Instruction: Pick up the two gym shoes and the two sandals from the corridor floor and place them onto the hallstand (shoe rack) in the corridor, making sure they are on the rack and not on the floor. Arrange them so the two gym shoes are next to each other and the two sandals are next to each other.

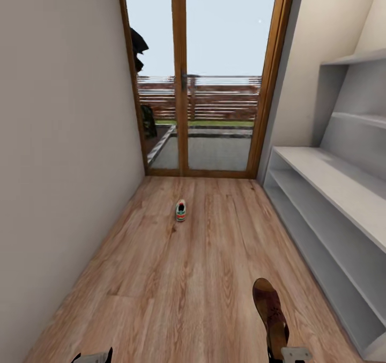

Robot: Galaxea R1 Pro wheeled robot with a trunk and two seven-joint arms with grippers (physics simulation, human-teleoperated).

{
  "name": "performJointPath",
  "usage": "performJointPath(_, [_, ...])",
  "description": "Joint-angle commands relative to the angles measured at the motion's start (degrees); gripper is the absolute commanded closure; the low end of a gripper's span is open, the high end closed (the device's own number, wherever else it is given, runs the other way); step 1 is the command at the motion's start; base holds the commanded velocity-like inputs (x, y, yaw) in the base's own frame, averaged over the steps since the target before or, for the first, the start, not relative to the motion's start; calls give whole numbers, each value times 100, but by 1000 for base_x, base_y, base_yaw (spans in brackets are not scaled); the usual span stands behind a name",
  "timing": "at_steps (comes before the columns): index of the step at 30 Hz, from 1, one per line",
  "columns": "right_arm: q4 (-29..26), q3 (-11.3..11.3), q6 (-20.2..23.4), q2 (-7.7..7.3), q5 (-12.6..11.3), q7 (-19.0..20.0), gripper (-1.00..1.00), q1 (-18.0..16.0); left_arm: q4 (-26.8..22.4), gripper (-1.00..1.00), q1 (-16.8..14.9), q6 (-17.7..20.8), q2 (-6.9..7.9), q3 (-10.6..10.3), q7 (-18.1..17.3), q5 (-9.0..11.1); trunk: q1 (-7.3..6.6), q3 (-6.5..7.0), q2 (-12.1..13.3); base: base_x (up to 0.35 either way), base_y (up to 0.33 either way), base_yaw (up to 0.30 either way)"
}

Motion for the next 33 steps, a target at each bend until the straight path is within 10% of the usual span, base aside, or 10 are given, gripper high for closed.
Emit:
performJointPath(1, [4, 11, -12, -3, 23, -33, 100, -4, 2, -100, -2, -13, 0, 4, -31, 45, 2, -5, -2, 320, -156, 0])
performJointPath(33, [74, 32, -4, 7, 26, -30, 100, -4, 2, -100, -2, -13, 0, 6, -31, 50, 2, -5, -2, 330, -77, 0])
